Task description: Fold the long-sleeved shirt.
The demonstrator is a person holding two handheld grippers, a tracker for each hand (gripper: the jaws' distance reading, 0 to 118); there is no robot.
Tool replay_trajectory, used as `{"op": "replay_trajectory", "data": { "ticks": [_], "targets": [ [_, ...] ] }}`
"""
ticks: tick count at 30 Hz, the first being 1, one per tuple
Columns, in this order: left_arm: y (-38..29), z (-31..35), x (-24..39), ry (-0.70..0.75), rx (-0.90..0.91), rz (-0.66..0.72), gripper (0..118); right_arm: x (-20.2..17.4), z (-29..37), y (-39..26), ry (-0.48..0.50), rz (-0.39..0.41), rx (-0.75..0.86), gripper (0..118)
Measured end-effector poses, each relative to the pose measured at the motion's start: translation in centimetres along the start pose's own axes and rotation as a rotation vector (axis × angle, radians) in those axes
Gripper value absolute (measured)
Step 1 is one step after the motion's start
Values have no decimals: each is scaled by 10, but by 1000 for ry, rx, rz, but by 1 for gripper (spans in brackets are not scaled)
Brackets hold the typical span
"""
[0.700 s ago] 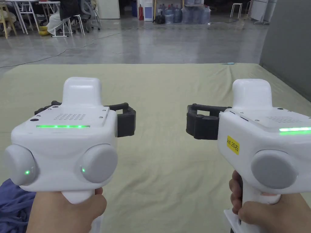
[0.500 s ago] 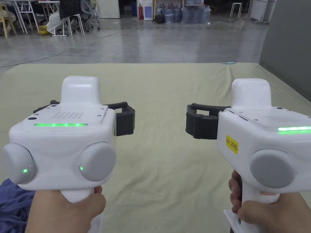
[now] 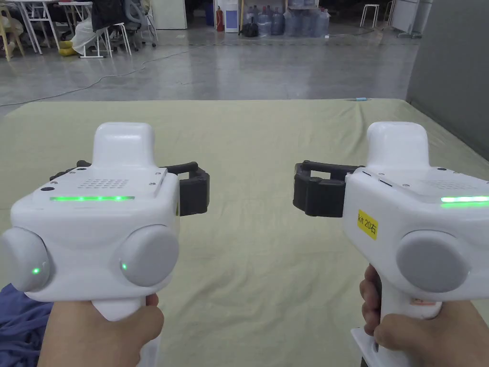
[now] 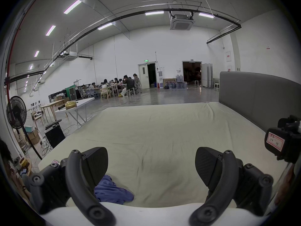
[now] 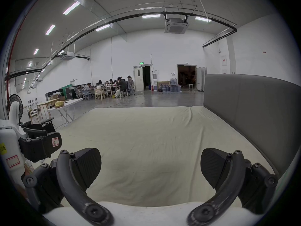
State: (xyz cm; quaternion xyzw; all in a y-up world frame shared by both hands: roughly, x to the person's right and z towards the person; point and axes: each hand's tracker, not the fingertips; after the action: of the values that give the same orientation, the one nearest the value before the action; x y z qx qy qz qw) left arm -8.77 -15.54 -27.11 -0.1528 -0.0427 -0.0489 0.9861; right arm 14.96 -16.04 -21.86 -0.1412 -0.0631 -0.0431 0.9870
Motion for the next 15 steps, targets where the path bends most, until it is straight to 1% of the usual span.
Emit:
{"op": "replay_trajectory", "data": {
  "ticks": [3,4,5,6,7,8,9,10,11,13,15],
  "targets": [
    [0,0,-1,0,0,3,105,1,-2,-1,1,-11,-17,118],
    [0,0,-1,-1,0,3,102,1,-2,-1,7,-18,-19,115],
    [0,0,-1,-5,-1,4,92,2,-3,-1,8,-20,-21,102],
    [0,0,-1,-18,2,6,57,2,-2,-1,10,-23,-21,57],
    [-1,1,-2,-30,10,10,14,2,-1,-1,17,-26,-15,10],
    [-2,3,-2,-54,31,14,1,1,1,-1,24,-26,-7,0],
    [-3,4,0,-41,49,11,0,-1,0,0,25,-19,-7,0],
    [-2,3,3,-21,34,-11,0,-4,-3,0,3,-3,-33,0],
    [-3,3,5,-33,23,-19,0,-3,-5,2,-27,15,-57,0],
    [-4,2,8,-52,10,-42,0,1,-6,2,-3,7,-49,0],
    [-5,2,7,-50,-7,-22,0,2,-6,3,2,-1,-45,0]
  ]
}}
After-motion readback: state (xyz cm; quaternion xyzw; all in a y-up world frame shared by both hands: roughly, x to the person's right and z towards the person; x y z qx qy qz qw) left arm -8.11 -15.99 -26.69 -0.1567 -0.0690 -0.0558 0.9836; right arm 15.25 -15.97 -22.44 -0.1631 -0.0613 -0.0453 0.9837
